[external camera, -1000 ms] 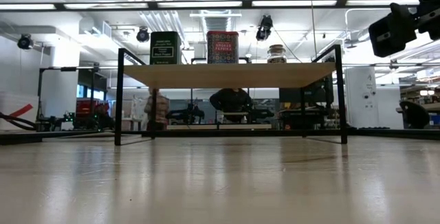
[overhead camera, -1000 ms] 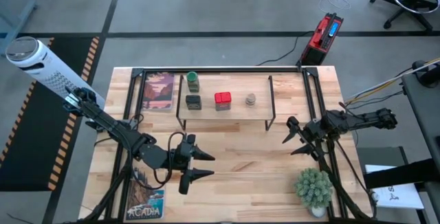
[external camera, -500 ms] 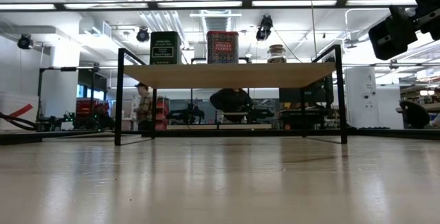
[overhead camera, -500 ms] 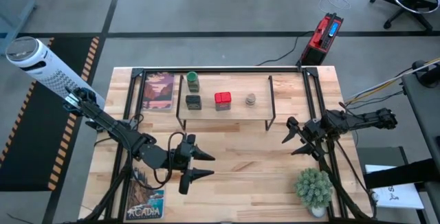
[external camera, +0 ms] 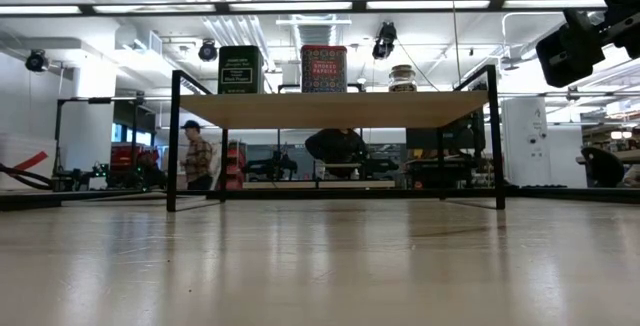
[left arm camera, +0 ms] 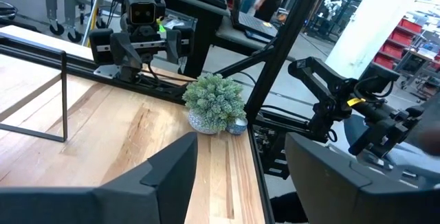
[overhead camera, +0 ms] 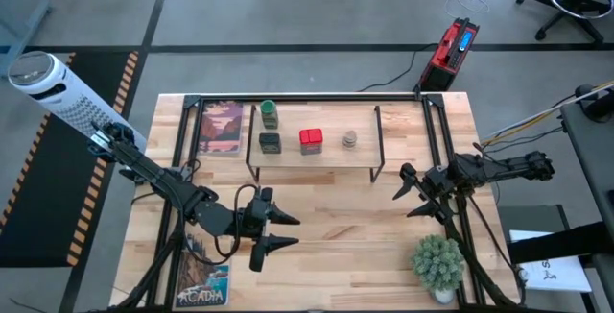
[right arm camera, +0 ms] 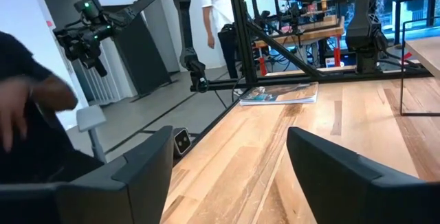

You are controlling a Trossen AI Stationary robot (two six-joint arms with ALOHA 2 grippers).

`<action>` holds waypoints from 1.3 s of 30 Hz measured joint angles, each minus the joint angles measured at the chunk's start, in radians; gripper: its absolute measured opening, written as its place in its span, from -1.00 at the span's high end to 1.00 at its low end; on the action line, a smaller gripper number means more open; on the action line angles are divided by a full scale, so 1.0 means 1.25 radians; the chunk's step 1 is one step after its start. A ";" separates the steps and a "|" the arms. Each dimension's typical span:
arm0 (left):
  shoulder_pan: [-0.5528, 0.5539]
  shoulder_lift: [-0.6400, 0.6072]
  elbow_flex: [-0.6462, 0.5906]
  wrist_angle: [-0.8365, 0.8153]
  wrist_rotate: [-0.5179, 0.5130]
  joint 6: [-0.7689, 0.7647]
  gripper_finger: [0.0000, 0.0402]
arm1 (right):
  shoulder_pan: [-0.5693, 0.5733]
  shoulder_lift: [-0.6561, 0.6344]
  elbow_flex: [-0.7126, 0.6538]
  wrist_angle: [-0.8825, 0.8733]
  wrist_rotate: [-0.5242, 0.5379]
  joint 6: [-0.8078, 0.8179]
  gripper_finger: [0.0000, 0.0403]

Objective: Shelf spices
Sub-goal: Return to Home Position

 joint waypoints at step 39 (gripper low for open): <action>0.009 -0.373 -0.736 0.587 0.086 0.182 -0.05 | 0.000 0.000 0.000 0.000 0.000 0.000 -0.19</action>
